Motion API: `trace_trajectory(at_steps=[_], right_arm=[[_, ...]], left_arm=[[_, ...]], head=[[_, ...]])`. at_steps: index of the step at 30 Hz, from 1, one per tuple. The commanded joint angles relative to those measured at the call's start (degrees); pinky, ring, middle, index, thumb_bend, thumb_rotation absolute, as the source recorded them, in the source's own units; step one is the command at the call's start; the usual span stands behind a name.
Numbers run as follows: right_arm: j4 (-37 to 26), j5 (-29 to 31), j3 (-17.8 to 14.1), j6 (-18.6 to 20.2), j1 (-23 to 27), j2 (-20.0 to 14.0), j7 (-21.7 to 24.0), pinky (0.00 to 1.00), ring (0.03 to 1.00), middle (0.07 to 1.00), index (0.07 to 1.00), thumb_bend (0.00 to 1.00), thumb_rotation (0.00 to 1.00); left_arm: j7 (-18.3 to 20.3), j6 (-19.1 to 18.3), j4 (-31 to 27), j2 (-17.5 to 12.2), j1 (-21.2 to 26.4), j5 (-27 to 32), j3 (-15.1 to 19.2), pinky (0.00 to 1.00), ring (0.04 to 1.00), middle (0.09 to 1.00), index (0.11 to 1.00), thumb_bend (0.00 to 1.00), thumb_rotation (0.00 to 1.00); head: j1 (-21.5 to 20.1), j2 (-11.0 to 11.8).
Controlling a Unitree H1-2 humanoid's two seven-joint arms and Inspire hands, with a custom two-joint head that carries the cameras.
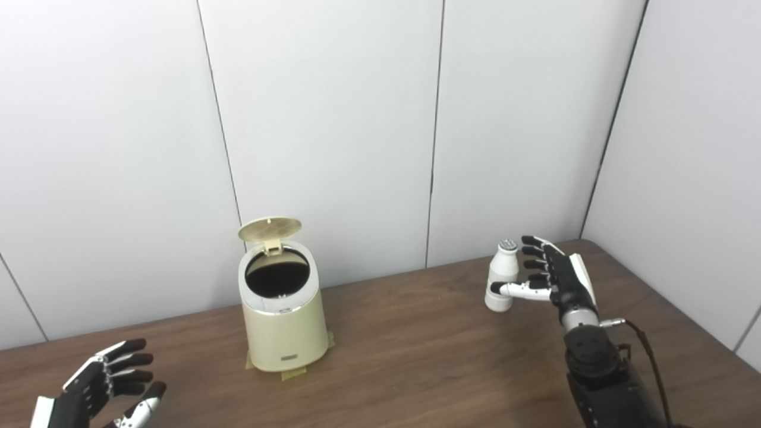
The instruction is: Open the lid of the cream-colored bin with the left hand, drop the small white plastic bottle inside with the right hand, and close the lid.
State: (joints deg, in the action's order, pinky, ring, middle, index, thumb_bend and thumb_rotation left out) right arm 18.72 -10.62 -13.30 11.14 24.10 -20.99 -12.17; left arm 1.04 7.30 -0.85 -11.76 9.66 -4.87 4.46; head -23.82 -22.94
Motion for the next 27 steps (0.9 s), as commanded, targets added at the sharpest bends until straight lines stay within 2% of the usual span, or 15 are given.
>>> trace_trajectory(at_steps=[1,7,13,19,24,27], right_arm=[[0.0,-0.3,0.0,-3.7,4.1,-1.6,-1.5,0.64,0.722,0.790,0.799,0.79,0.05],[3.0,-1.0,1.7,-5.5,5.5,-1.8,-2.3,0.57,0.657,0.739,0.785,0.78,0.06],[3.1,-1.0,2.4,-5.2,6.5,-1.2,-2.5,0.59,0.670,0.743,0.785,0.75,0.05],[3.7,-2.4,3.6,-5.7,7.3,-1.7,-4.0,0.56,0.642,0.711,0.746,0.75,0.01],[3.8,-2.0,3.1,-6.1,7.6,-1.5,-4.9,0.54,0.631,0.694,0.723,0.75,0.00],[3.7,-4.3,3.8,-5.6,7.4,-1.9,-6.5,0.54,0.617,0.650,0.686,0.74,0.00]], left_arm=[[-0.2,-0.1,-2.6,-0.4,1.6,-0.4,0.0,0.55,0.608,0.674,0.744,0.47,0.00],[0.1,-1.4,-3.3,-0.2,1.5,-0.2,-0.1,0.61,0.634,0.693,0.758,0.46,0.00],[0.1,-1.1,-3.3,-0.2,1.5,-0.3,-0.2,0.62,0.630,0.692,0.751,0.47,0.00],[0.0,-0.9,-3.2,-0.2,1.5,-0.7,-0.3,0.63,0.630,0.689,0.742,0.48,0.00],[0.0,-1.1,-3.3,-0.2,1.4,-0.9,-0.3,0.64,0.632,0.689,0.733,0.48,0.00],[0.1,-1.4,-3.6,-0.4,1.4,-1.2,-0.4,0.64,0.645,0.709,0.744,0.47,0.00]], head=[[0.0,-0.1],[0.2,0.0],[0.3,0.0],[0.3,0.1],[0.3,-0.1],[0.3,-0.2]])
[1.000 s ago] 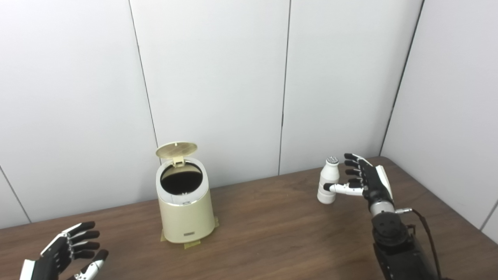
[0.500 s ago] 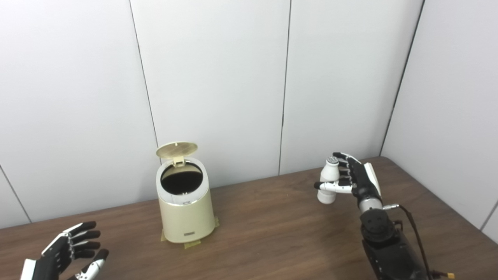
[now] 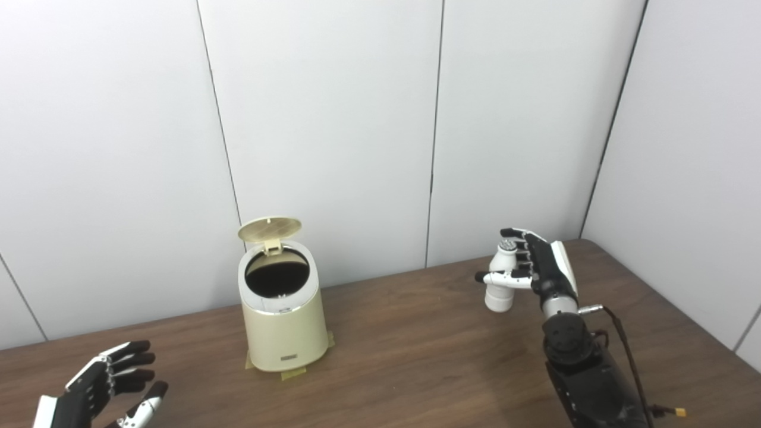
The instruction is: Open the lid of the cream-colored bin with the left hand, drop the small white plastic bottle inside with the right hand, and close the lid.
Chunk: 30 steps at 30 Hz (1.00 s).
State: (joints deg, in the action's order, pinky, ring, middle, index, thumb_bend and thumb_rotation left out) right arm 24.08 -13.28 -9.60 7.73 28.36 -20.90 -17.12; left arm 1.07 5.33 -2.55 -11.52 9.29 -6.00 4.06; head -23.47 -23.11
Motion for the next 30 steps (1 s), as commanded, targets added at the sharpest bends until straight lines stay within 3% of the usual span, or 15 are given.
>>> trace_trajectory(at_steps=[1,3,4,5,9,17,25,30], right_arm=[[-2.0,-2.7,0.4,-1.8,3.0,-2.2,-2.1,0.53,0.604,0.628,0.667,0.74,0.00],[-2.4,-3.7,0.6,-1.4,2.8,-2.3,-2.8,0.49,0.568,0.600,0.643,0.73,0.00],[-2.8,-3.9,0.2,-0.6,2.7,-2.1,-3.1,0.45,0.534,0.522,0.574,0.61,0.00],[-3.2,-4.1,0.0,0.3,2.7,-2.0,-3.3,0.40,0.474,0.483,0.554,0.57,0.00],[-4.0,-5.2,-0.3,2.3,2.4,-2.0,-4.1,0.31,0.381,0.427,0.526,0.52,0.00],[-5.6,-5.8,0.1,2.8,1.7,-2.2,-4.6,0.34,0.383,0.470,0.540,0.51,0.00],[-8.6,-6.1,-0.1,1.9,1.4,-1.9,-4.2,0.35,0.391,0.477,0.531,0.51,0.00],[-15.5,-6.1,1.3,2.0,1.3,-1.0,-1.7,0.35,0.399,0.490,0.522,0.52,0.00]], left_arm=[[0.2,0.6,-1.9,-0.6,1.7,0.4,0.1,0.63,0.645,0.710,0.745,0.47,0.00],[0.4,0.7,-1.8,-0.6,1.7,1.1,0.2,0.62,0.648,0.713,0.745,0.46,0.00],[0.5,0.8,-1.7,-0.6,1.7,1.2,0.2,0.62,0.649,0.715,0.746,0.46,0.00],[0.4,0.8,-1.7,-0.6,1.7,1.1,0.2,0.61,0.649,0.717,0.749,0.45,0.00],[0.7,1.0,-1.4,-0.7,1.7,1.6,0.3,0.62,0.644,0.712,0.749,0.46,0.00],[1.0,1.2,-1.2,-0.8,1.8,1.7,0.4,0.54,0.628,0.711,0.741,0.45,0.00],[1.3,1.4,-0.7,-0.7,1.9,2.0,0.3,0.58,0.647,0.721,0.748,0.44,0.00],[0.9,2.2,0.0,-0.6,2.1,1.5,0.3,0.57,0.642,0.723,0.743,0.46,0.00]], head=[[0.0,-0.1],[0.0,-0.2],[0.0,-0.2],[0.0,-0.2],[0.0,-0.3],[-0.1,-0.4],[0.3,-0.1],[1.3,0.0]])
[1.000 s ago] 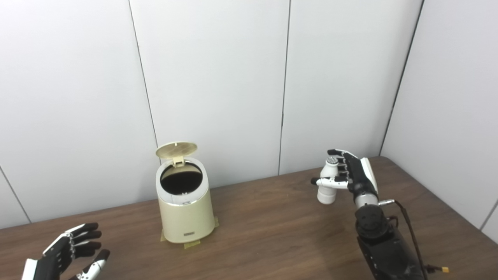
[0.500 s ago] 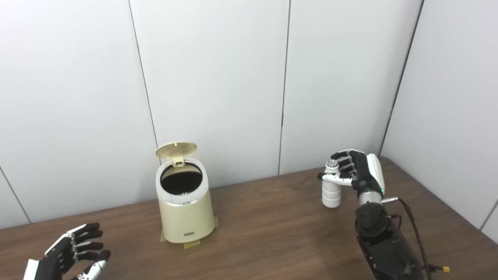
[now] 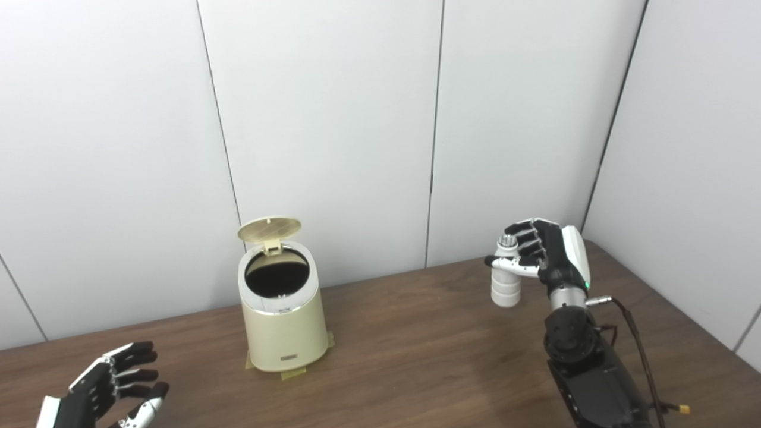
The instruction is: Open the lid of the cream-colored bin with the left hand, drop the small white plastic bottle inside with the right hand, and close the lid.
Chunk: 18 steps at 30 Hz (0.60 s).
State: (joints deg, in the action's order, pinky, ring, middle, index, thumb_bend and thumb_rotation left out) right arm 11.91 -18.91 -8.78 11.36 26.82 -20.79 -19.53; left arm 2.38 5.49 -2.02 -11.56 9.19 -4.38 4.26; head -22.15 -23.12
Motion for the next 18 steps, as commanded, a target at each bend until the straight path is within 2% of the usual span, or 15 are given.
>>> trace_trajectory(at_steps=[1,6,10,14,18], right_arm=[[-4.7,-0.7,1.0,-1.9,3.0,-1.0,1.2,0.34,0.388,0.491,0.537,0.51,0.00],[-11.9,-1.7,4.0,0.7,4.9,0.4,4.6,0.33,0.382,0.494,0.547,0.51,0.00],[-16.8,-2.0,6.5,2.9,8.1,2.3,7.9,0.32,0.389,0.508,0.533,0.51,0.00],[-19.4,-2.3,8.5,4.7,10.8,4.3,10.4,0.33,0.397,0.505,0.524,0.51,0.00],[-19.8,-2.5,10.1,5.8,12.9,6.9,11.7,0.28,0.377,0.487,0.548,0.51,0.00]], left_arm=[[-0.4,2.2,-0.3,-0.5,2.3,0.0,0.1,0.57,0.642,0.725,0.745,0.46,0.00],[-0.5,2.9,0.4,-0.1,2.5,0.3,0.0,0.58,0.634,0.710,0.748,0.46,0.00],[-1.3,5.6,2.3,0.4,2.8,-0.6,-0.2,0.56,0.617,0.698,0.734,0.49,0.00],[-1.8,6.6,4.1,0.9,2.9,-1.4,-0.4,0.63,0.624,0.693,0.731,0.51,0.00],[-2.1,7.2,5.6,1.6,3.0,-1.8,-0.6,0.65,0.638,0.694,0.737,0.54,0.00]], head=[[0.2,0.1],[1.5,0.4],[3.3,0.8],[5.6,1.1],[8.5,1.4]])
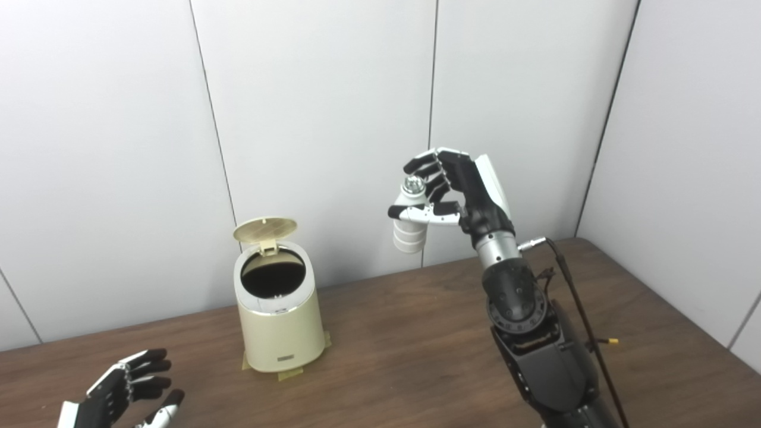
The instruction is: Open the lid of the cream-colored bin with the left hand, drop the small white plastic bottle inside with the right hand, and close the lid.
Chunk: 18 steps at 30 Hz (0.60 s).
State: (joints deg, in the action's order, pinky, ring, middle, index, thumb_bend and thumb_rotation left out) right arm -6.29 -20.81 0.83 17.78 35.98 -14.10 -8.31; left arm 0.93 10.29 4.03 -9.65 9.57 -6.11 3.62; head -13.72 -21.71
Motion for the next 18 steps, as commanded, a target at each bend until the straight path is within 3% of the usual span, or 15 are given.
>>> trace_trajectory(at_steps=[1,6,18], right_arm=[[-1.5,-0.4,0.7,-0.8,4.1,0.8,0.7,0.26,0.373,0.486,0.552,0.51,0.00],[-1.1,-0.2,2.5,-1.6,6.9,4.8,1.5,0.30,0.378,0.494,0.548,0.51,0.00],[2.8,0.2,5.9,-5.9,12.1,9.8,2.6,0.28,0.374,0.501,0.549,0.51,0.00]], left_arm=[[-0.7,2.7,-0.1,-0.2,2.6,-0.1,-0.1,0.65,0.636,0.693,0.738,0.55,0.00],[-1.3,2.8,0.8,0.6,2.4,-0.1,-0.3,0.64,0.640,0.693,0.740,0.59,0.00],[-2.2,4.2,2.3,2.1,2.3,-0.6,-1.0,0.60,0.654,0.713,0.749,0.63,0.04]], head=[[0.2,0.0],[3.4,0.3],[8.3,0.5]])
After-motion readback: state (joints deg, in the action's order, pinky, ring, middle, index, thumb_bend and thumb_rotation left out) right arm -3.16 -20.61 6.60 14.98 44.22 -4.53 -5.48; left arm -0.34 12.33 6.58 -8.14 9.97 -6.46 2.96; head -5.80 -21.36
